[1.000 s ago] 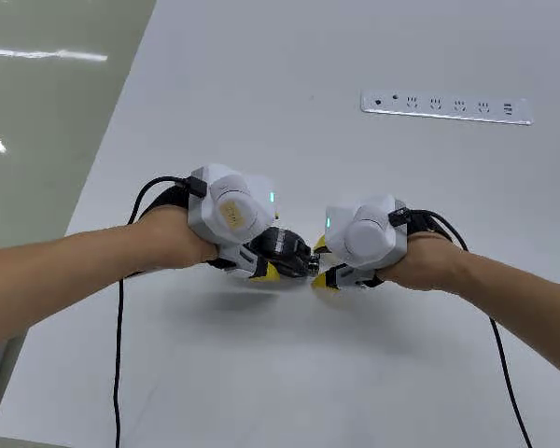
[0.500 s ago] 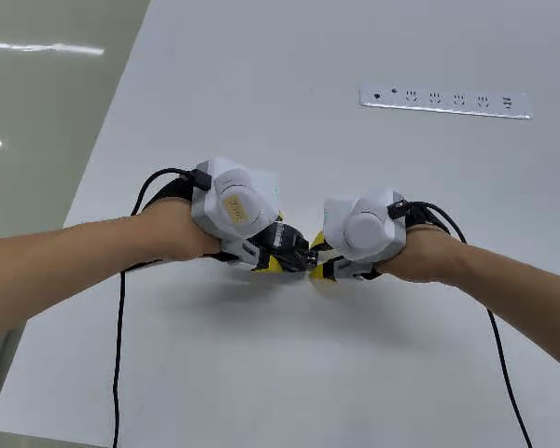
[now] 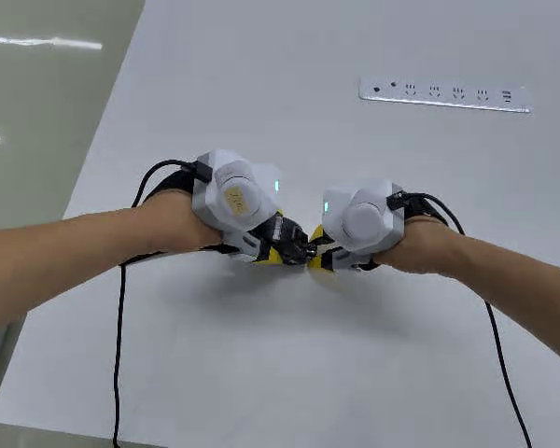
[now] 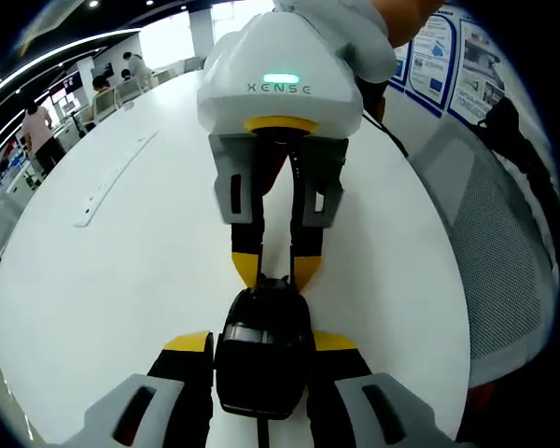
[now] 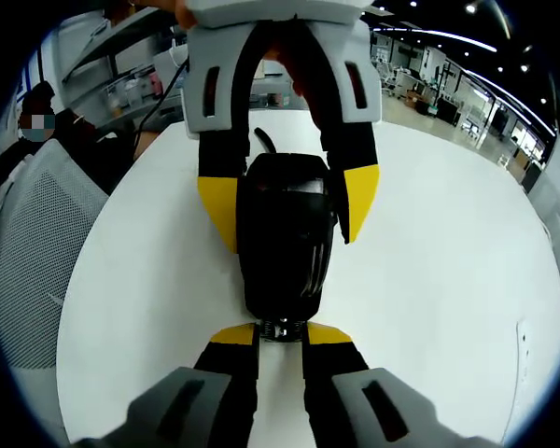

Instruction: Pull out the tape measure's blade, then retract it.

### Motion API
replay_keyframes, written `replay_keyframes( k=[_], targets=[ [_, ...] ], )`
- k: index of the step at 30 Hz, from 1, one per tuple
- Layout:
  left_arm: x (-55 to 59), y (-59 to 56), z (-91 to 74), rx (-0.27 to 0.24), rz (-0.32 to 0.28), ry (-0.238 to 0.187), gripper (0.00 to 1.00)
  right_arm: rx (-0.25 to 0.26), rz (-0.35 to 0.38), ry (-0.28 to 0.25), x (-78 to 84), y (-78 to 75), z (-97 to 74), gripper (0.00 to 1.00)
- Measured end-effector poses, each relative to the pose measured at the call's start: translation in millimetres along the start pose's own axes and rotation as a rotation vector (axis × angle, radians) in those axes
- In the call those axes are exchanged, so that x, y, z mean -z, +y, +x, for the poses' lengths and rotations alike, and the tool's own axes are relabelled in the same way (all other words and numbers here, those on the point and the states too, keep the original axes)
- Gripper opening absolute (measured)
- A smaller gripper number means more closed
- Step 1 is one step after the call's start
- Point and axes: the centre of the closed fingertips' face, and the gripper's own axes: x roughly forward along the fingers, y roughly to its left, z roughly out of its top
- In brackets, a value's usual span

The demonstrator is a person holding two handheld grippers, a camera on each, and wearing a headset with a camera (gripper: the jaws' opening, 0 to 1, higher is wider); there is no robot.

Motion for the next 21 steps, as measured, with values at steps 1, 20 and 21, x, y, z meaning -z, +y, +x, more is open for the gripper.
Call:
replay_keyframes(
  k=[1, 20, 21],
  targets=[
    [-0.1, -0.3, 0.1, 0.002, 0.003, 0.001, 0.36, 0.000, -0.001, -0.001, 0.3, -0.4, 0.0, 0.17],
    [-0.3, 0.2, 1.3, 0.002, 0.029, 0.003, 0.33, 0.005, -0.022, -0.032, 0.9, -0.6, -0.1, 0.16],
    [-0.2, 0.3, 1.3, 0.003, 0.035, 0.003, 0.33, 0.008, -0.029, -0.036, 0.9, -0.4, -0.3, 0.16]
  ],
)
